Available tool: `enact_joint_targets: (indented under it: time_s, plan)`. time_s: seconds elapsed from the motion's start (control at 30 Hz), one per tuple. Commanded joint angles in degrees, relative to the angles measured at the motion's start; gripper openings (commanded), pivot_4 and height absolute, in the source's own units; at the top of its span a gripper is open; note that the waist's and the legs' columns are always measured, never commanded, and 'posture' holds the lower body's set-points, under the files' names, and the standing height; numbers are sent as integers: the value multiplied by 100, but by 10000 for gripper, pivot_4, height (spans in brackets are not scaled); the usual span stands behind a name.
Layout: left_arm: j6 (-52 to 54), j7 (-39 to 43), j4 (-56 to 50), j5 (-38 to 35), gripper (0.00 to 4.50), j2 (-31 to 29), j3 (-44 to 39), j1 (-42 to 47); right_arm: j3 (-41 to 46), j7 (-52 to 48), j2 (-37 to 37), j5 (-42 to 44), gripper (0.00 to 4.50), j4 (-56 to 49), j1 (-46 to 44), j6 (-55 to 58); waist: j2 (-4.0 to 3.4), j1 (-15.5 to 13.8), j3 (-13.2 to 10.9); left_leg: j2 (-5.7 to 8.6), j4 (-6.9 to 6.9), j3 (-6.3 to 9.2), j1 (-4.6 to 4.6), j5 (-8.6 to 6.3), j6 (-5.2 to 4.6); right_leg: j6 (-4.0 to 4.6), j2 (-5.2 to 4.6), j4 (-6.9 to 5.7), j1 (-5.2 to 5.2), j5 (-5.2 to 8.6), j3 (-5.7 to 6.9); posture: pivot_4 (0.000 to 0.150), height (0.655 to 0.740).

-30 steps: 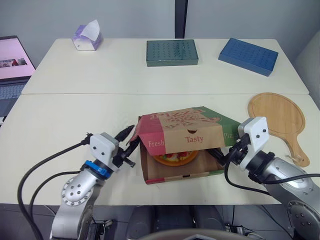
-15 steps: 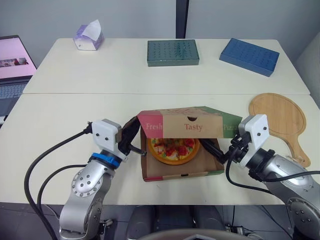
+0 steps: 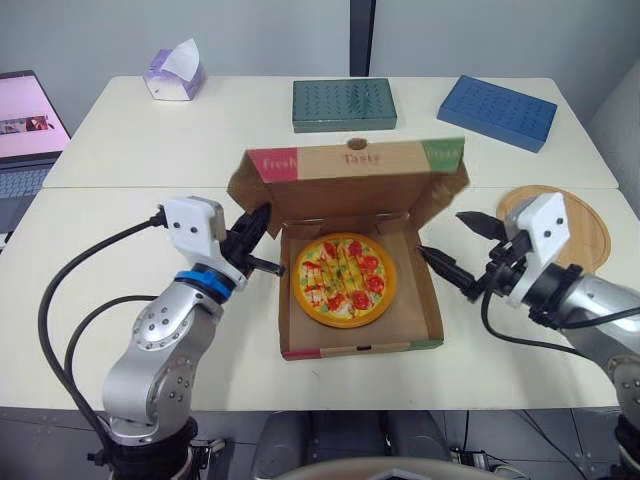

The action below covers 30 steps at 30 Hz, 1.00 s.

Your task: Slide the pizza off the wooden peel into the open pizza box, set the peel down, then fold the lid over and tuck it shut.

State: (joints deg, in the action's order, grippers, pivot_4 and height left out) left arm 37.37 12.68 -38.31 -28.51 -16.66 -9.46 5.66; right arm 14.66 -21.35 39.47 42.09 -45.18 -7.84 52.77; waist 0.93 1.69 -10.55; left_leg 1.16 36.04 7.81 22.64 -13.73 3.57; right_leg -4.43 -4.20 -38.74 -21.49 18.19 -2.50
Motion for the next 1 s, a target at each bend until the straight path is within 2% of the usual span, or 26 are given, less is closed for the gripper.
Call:
enact_joint_targets:
  time_s: [0.03, 0.4, 0.5, 0.87, 1.0]
  plan:
    - [-56, 20, -22, -121, 245, -77, -176, 131, -59, 172, -66, -179, 45000, -46, -150, -182, 2, -4, -1, 0, 0, 1, 0, 0, 0, 0, 0, 0, 0, 0, 2, 1500, 7400]
    - [-152, 171, 338, -174, 245, -190, -275, 357, -1114, 1620, -1491, -1215, 45000, 340, -845, -202, 2, 8, -1, -1, -1, 1, 1, 1, 2, 0, 0, -4, -7, 0, -1, 1500, 7400]
    - [-186, 206, 393, -148, 0, -184, -268, 379, -1210, 1757, -1681, -1452, 39094, 503, -945, -237, 2, 5, -1, 0, -1, 0, 1, 1, 2, 0, 0, -3, -7, 0, -2, 1500, 7400]
    - [18, 52, 345, -204, 0, -72, -127, 598, -1246, 1770, -1897, -1825, 249, 692, -1275, -238, 2, 10, -2, 0, -1, 0, 5, 1, 2, 1, 0, -11, -16, 0, -3, 1500, 7400]
    - [352, -173, 270, -216, 0, -5, 50, 815, -1229, 1755, -1919, -1891, 249, 691, -1385, -186, 2, 7, -2, 0, -1, 0, 6, 1, 2, 1, 0, -12, -16, 0, -3, 1500, 7400]
